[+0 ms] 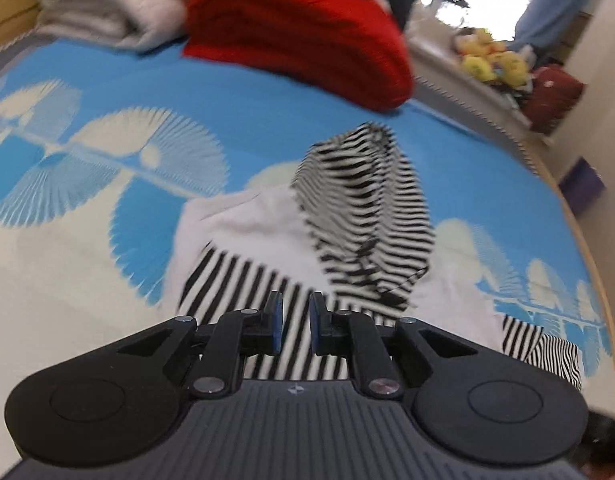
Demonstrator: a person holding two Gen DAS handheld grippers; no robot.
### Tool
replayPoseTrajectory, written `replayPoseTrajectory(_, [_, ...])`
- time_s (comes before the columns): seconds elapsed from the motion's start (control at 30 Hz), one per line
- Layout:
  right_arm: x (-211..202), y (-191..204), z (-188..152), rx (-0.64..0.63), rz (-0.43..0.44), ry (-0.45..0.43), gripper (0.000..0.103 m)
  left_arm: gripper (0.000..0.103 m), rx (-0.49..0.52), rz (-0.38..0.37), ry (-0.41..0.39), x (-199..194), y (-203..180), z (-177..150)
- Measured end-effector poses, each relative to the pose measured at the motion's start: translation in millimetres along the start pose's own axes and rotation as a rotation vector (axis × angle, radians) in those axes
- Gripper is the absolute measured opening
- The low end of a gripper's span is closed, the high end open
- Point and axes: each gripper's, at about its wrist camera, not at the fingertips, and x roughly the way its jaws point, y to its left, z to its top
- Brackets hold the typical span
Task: Fold small clothes
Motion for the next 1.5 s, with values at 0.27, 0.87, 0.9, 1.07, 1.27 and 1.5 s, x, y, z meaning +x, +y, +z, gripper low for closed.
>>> replayPoseTrajectory(0.27, [69,69,-40,-0.331,-0.010,0.139,0.040,0.013,-0.071,-0.018,0.029,-9,27,8])
replayPoseTrajectory(0.87, [1,-38,0,0.265,-0.168,-0.129,0.004,0.013,-0.089,0.002,0.062,-3,42,12])
replayPoseTrajectory(0.9, [10,-36,-1,0.236,-0.098,-0.081,0.004,0.013,-0.094,0.003,0.064,-3,43,11])
replayPoseTrajectory(1.07, [37,30,-23,-0.146,0.115,0.003,0.039,0.013,-0.094,0.017,0.069,2,41,8])
replayPoseTrajectory(1.27, [68,80,-53,-0.458,0.077,0.046,0.045,0.013,-0.101,0.024,0.082,6,45,8])
replayPoseTrajectory(1.5, [83,79,-59,-0.515,-0.047,0.063,0.020,0.013,-0.117,0.017,0.084,7,50,15])
